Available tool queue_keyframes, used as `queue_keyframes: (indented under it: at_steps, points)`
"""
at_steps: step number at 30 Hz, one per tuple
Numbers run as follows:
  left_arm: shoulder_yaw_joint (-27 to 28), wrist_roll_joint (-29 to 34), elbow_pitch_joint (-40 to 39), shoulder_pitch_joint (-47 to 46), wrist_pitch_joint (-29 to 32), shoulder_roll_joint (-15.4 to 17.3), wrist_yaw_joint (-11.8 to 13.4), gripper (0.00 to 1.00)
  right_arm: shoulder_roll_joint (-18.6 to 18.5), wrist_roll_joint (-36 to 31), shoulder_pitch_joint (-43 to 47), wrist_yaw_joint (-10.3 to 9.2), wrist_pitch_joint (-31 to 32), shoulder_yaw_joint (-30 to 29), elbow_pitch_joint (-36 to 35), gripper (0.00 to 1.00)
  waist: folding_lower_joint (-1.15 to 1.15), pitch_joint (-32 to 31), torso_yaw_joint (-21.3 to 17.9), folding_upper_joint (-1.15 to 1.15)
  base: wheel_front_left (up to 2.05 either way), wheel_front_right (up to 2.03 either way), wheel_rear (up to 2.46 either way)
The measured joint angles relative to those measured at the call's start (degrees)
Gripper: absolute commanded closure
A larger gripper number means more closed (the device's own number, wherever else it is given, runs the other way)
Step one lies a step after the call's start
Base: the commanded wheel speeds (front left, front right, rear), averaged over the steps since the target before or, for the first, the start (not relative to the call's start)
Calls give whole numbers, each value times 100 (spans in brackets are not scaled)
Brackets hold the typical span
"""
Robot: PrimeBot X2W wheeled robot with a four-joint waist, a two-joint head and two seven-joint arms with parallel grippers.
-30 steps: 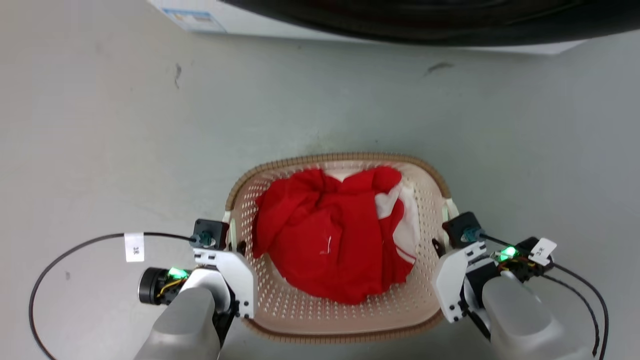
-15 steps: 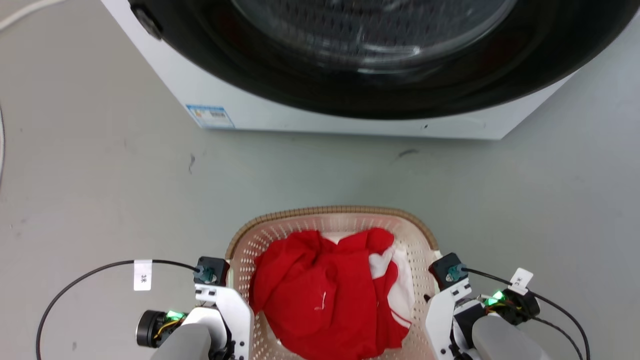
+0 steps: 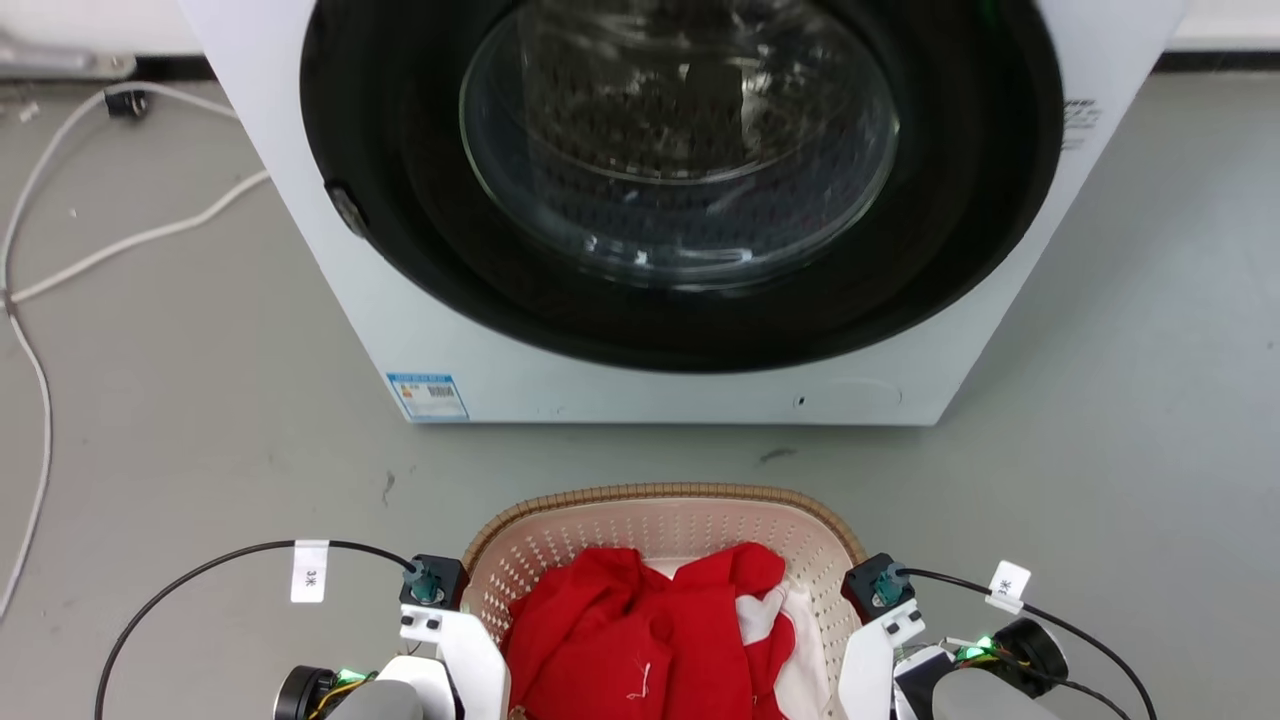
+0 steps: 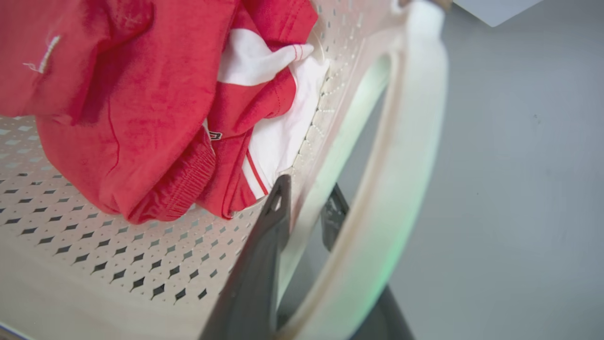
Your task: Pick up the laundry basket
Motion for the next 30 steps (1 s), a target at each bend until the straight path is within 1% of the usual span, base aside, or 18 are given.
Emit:
queue_keyframes:
  at_steps: [10,11,26,30]
  points:
    - [-588,-514,-193,66,588,120,0,100,2,511,2,-1,481,403,81,100,0,-633,-67,0,0,0,0]
    - [-687,-635,-233,66,694,148,0,100,5,594,-17,-1,558,474,88,100,0,-693,-77,0,0,0,0]
    - [-1350,-1436,-383,-98,1541,287,3,100,11,1146,-334,5,1057,934,198,100,1,-978,-104,0,0,0,0]
    - [-1501,-1594,-404,-98,1638,310,3,100,11,1278,-339,5,1169,1070,205,100,1,-1026,-110,0,0,0,0]
